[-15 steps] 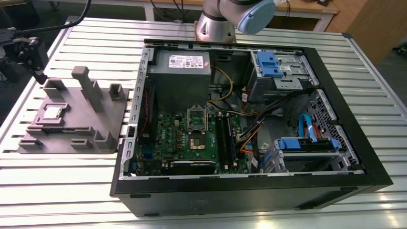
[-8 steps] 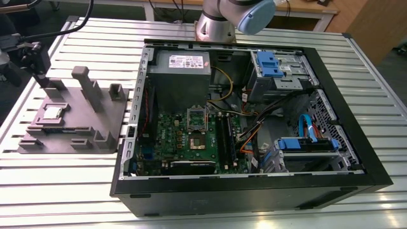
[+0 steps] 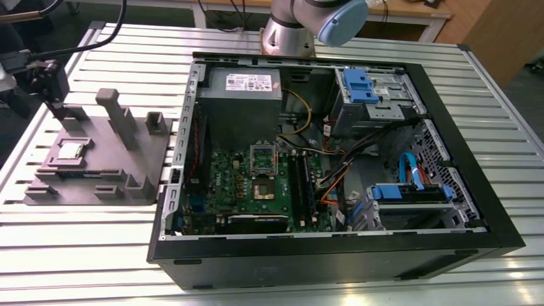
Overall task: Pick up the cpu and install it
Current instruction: 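Pick up the cpu and move it towards the insertion slot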
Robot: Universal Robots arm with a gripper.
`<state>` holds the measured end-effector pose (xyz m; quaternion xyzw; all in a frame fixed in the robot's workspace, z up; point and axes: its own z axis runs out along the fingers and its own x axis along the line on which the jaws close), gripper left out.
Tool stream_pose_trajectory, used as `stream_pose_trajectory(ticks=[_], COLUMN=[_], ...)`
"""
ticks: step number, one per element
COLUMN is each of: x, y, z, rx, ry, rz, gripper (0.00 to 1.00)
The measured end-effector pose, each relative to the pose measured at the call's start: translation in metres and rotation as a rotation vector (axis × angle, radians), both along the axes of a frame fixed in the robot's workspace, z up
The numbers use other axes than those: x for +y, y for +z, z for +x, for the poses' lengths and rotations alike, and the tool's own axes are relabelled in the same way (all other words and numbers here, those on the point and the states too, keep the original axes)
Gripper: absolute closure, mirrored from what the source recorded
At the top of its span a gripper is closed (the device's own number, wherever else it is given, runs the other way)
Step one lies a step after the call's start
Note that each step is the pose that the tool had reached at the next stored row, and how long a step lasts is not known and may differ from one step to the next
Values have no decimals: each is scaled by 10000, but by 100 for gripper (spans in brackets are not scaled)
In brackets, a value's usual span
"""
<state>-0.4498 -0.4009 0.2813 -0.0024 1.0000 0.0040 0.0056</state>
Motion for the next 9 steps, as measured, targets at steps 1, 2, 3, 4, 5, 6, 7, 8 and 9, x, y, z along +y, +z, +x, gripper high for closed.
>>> stream_pose_trajectory(ticks=[1, 2, 3, 4, 5, 6, 7, 8, 9], x=[-1, -1, -1, -1, -1, -1, -1, 0, -1], y=[-6, -12, -17, -22, -26, -30, -33, -36, -38], z=[-1, -2, -5, -7, -8, -9, -9, -10, -10], rx=[0, 0, 1, 0, 0, 0, 0, 1, 1], ry=[8, 16, 22, 31, 40, 48, 53, 56, 60], rz=[0, 0, 1, 1, 2, 2, 1, 1, 1], gripper=[41, 41, 41, 41, 41, 41, 41, 41, 41])
